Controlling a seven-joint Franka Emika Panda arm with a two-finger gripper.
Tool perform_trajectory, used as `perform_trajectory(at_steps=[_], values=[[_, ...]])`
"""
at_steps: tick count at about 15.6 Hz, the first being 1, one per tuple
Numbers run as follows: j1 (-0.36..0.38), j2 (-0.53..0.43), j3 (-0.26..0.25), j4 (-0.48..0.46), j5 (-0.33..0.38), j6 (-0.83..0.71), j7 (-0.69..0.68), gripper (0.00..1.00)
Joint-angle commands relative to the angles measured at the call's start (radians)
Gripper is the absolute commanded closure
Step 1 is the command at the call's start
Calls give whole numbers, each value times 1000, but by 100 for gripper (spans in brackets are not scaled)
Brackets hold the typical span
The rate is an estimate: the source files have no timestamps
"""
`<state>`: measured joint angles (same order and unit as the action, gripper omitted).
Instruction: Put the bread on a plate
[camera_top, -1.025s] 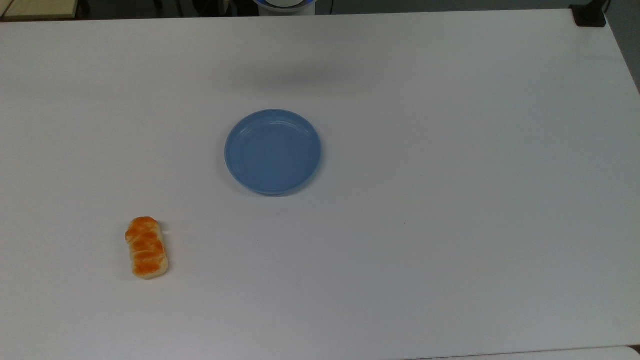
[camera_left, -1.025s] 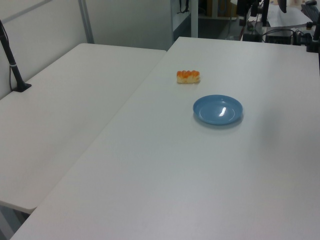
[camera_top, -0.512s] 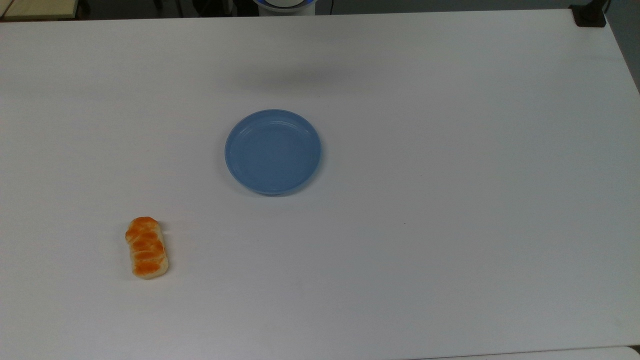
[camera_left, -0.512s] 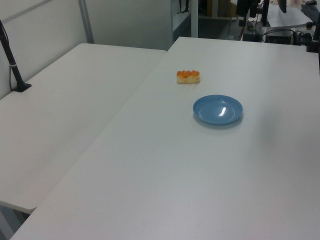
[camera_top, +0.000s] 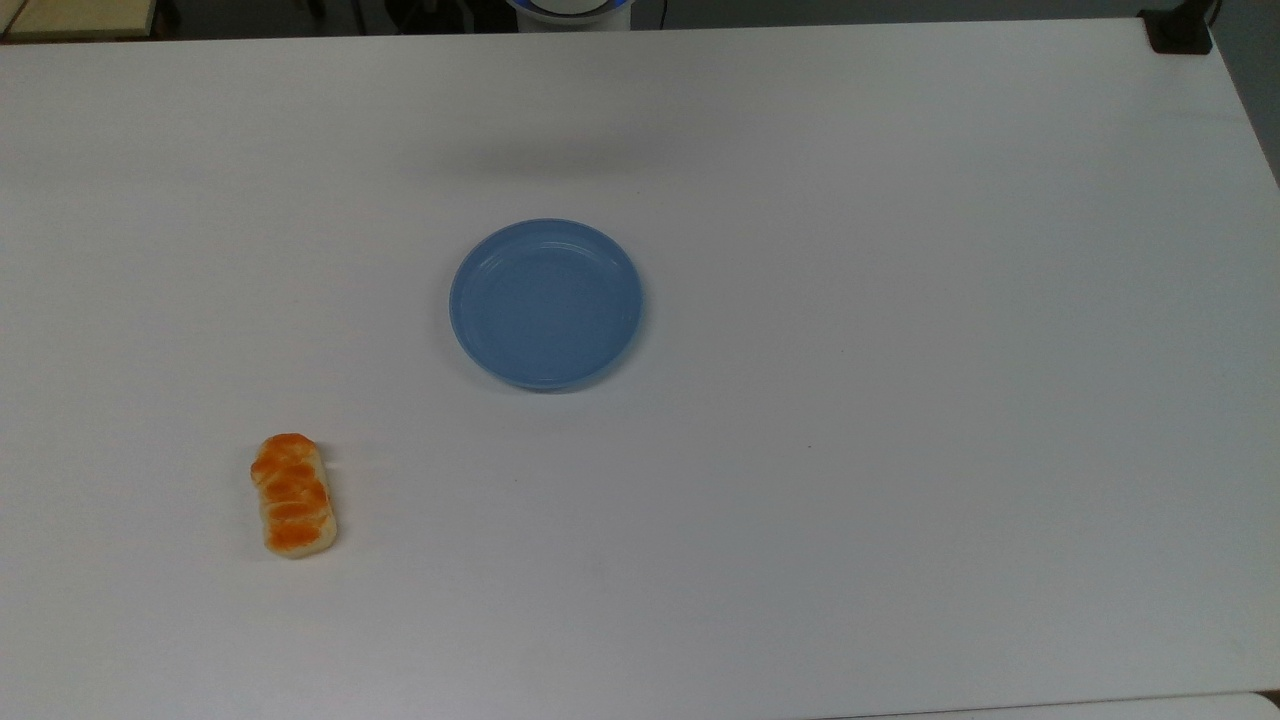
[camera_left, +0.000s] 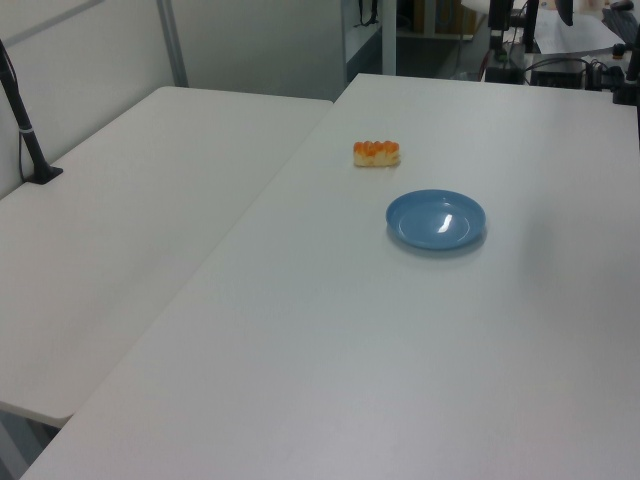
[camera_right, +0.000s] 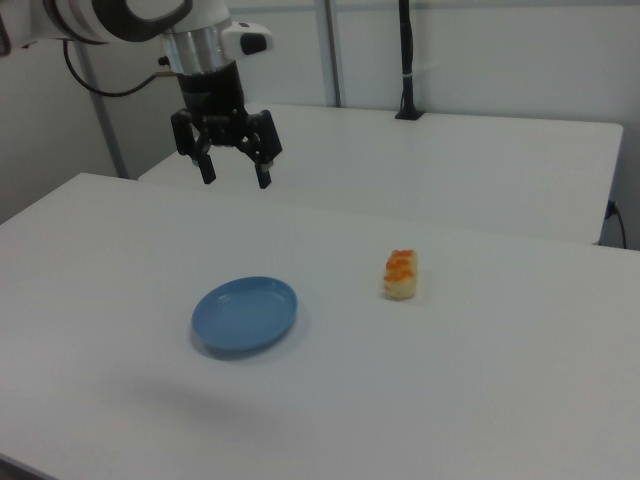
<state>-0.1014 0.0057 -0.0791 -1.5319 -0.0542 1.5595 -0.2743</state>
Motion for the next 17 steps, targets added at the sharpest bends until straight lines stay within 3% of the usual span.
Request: perform_trajectory(at_steps=[1, 5, 11, 17], values=[[-49, -3, 2, 1, -6, 57, -143, 0], [-57, 14, 5, 2, -7, 73, -221, 0], [-57, 63, 5, 6, -7, 159, -209, 0], [-55, 194, 4, 111, -6, 240, -187, 0]])
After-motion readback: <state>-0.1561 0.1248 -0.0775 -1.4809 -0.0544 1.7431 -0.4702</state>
